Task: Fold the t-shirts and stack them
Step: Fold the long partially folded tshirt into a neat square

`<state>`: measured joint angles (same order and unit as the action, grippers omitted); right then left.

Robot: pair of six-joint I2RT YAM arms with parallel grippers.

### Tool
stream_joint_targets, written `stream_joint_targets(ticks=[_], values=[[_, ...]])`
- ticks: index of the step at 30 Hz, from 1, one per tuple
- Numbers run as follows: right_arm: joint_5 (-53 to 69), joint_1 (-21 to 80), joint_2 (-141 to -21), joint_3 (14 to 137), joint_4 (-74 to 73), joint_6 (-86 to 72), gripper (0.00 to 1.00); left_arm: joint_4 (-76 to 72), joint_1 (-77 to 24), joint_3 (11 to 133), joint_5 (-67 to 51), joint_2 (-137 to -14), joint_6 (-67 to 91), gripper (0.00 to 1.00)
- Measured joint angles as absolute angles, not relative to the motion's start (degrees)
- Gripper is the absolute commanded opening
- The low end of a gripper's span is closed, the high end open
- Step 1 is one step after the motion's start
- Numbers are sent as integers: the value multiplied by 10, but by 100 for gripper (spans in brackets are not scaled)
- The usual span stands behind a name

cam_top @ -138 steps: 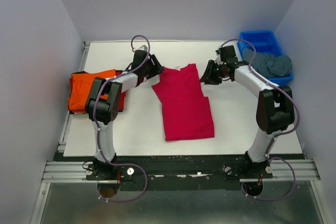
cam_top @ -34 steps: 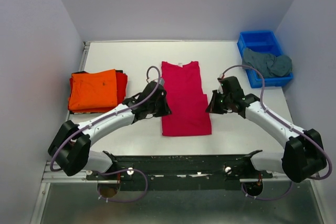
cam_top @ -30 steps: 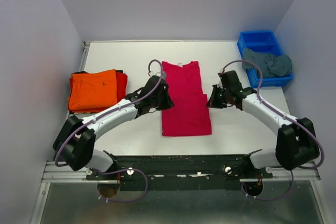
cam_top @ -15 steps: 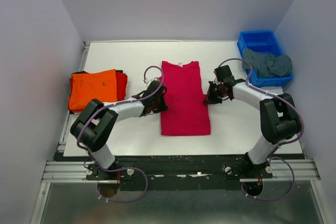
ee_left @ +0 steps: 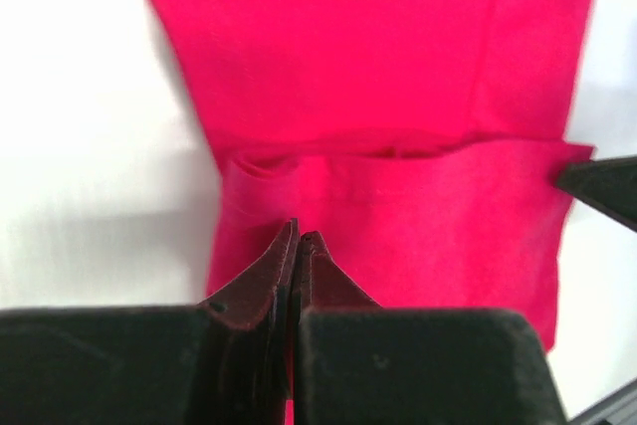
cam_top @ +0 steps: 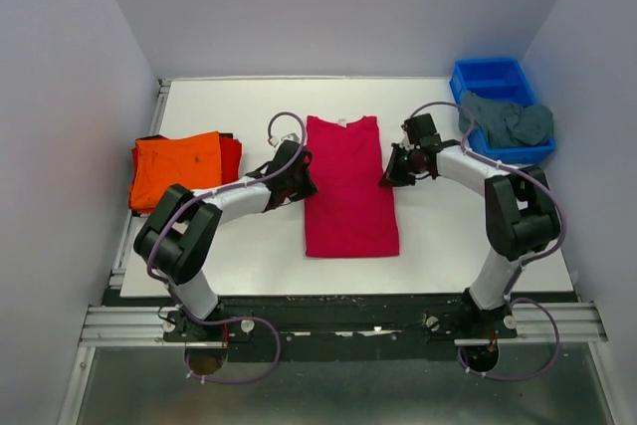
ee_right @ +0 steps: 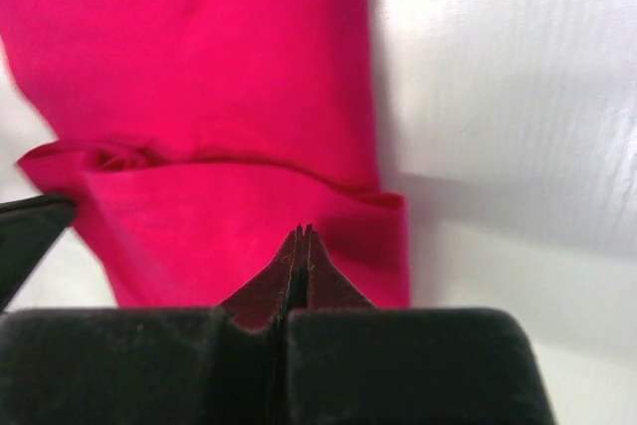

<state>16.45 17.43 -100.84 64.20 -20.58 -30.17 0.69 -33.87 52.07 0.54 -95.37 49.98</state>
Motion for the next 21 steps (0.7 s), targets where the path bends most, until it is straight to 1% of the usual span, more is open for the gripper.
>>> stream_joint_targets(ticks=[5, 7, 8, 10, 11, 12, 13, 15, 18, 19, 20, 21], values=[[163, 155, -1065, 646, -205, -318, 1, -4, -302, 509, 6, -989, 503, 8], [164, 149, -1065, 647, -203, -326, 1, -24, -295, 505, 0, -995, 507, 8], [163, 149, -1064, 647, -202, -328, 1, -31, -295, 504, -1, -997, 508, 4], [156, 149, -1060, 646, -202, -329, 1, -38, -295, 504, -1, -999, 509, 4], [150, 150, -1055, 643, -202, -329, 5, -38, -295, 504, -1, -999, 508, 6], [144, 150, -1047, 638, -202, -328, 10, -36, -295, 504, 3, -996, 506, 9], [139, 149, -1035, 631, -202, -327, 20, -29, -297, 504, 10, -991, 503, 13], [130, 148, -1001, 613, -206, -320, 34, -6, -302, 503, 22, -974, 495, 27], [128, 147, -925, 578, -207, -305, 39, 43, -318, 500, 51, -916, 474, 43], [128, 147, -894, 564, -209, -300, 40, 51, -326, 500, 55, -897, 471, 47], [128, 147, -864, 550, -210, -296, 43, 58, -333, 498, 58, -879, 468, 50], [129, 150, -835, 536, -211, -291, 43, 64, -346, 489, 60, -847, 465, 51]])
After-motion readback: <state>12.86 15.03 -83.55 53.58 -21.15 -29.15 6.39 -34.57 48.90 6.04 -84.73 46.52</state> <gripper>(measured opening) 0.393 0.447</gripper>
